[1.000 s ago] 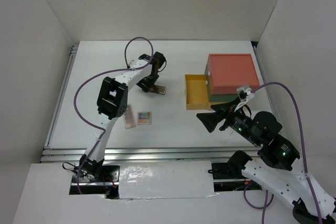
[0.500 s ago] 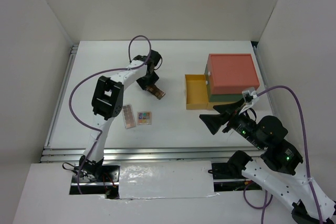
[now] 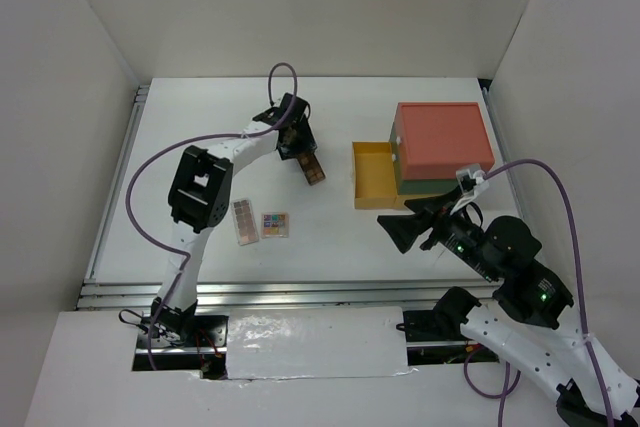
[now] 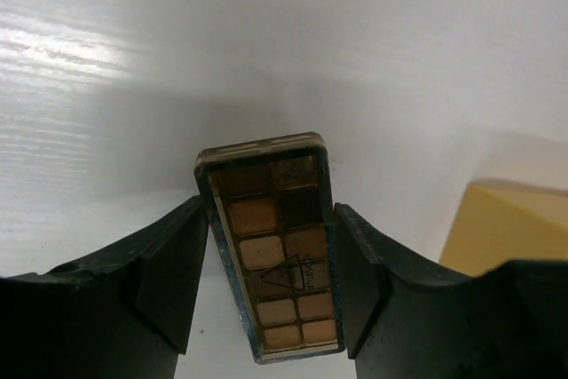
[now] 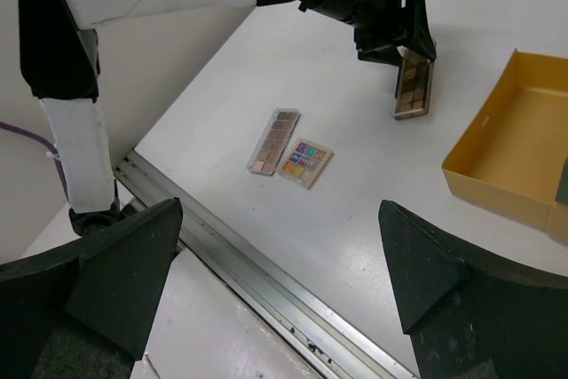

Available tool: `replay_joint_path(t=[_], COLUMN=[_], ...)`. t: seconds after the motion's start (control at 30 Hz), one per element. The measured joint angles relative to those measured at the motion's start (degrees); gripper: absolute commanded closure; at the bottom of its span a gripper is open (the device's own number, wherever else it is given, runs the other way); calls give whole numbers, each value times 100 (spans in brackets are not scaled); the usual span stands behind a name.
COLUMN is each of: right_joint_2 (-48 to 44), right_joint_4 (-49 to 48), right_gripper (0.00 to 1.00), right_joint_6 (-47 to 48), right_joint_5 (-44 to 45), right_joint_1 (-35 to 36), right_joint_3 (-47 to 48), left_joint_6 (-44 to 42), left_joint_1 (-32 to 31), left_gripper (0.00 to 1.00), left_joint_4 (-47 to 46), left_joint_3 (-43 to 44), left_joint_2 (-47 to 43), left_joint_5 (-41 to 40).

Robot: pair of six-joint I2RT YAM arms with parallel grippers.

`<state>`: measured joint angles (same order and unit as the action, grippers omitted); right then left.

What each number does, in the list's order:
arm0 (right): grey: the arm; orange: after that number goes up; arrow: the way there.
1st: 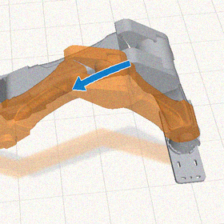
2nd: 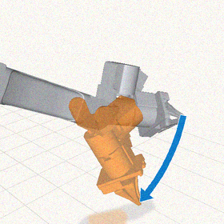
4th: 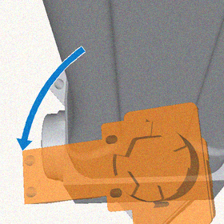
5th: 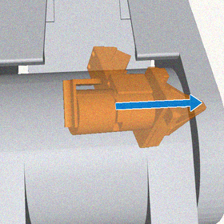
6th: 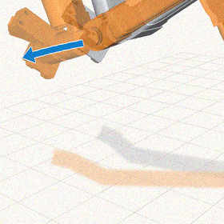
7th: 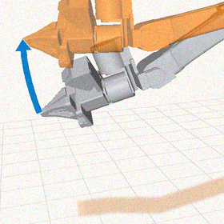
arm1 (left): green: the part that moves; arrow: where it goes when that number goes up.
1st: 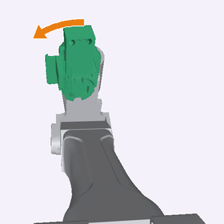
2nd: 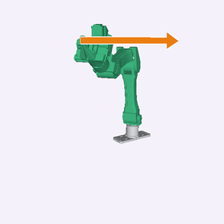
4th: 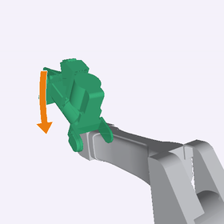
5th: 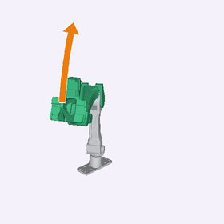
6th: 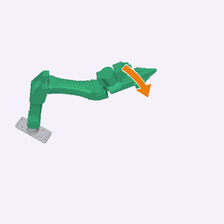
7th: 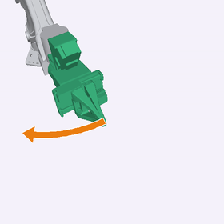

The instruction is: Organize the makeup

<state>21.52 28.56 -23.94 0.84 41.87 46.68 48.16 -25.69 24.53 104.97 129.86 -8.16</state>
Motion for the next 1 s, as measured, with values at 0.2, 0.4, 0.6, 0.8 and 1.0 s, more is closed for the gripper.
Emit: replay_joint_path(t=[0.2,0.4,0.6,0.8,1.0], right_joint_2=[70,105,111,111,109], right_joint_4=[11,20,22,24,68], right_gripper=[0,0,0,0,0], right_joint_6=[0,0,-2,-2,-2], right_joint_5=[46,98,160,192,225], right_joint_1=[0,0,0,0,0], right_joint_3=[-2,0,-2,-2,0], left_joint_6=[-407,-728,-780,-931,-876], left_joint_1=[-66,-286,-616,-1029,-1207], left_gripper=[100,100,100,100,100], left_joint_4=[-459,-931,-1200,-1864,-2597], left_joint_3=[-411,-509,-315,-177,7], left_joint_2=[-640,-1259,-1353,-1338,-883], left_joint_5=[380,730,1088,1467,1816])
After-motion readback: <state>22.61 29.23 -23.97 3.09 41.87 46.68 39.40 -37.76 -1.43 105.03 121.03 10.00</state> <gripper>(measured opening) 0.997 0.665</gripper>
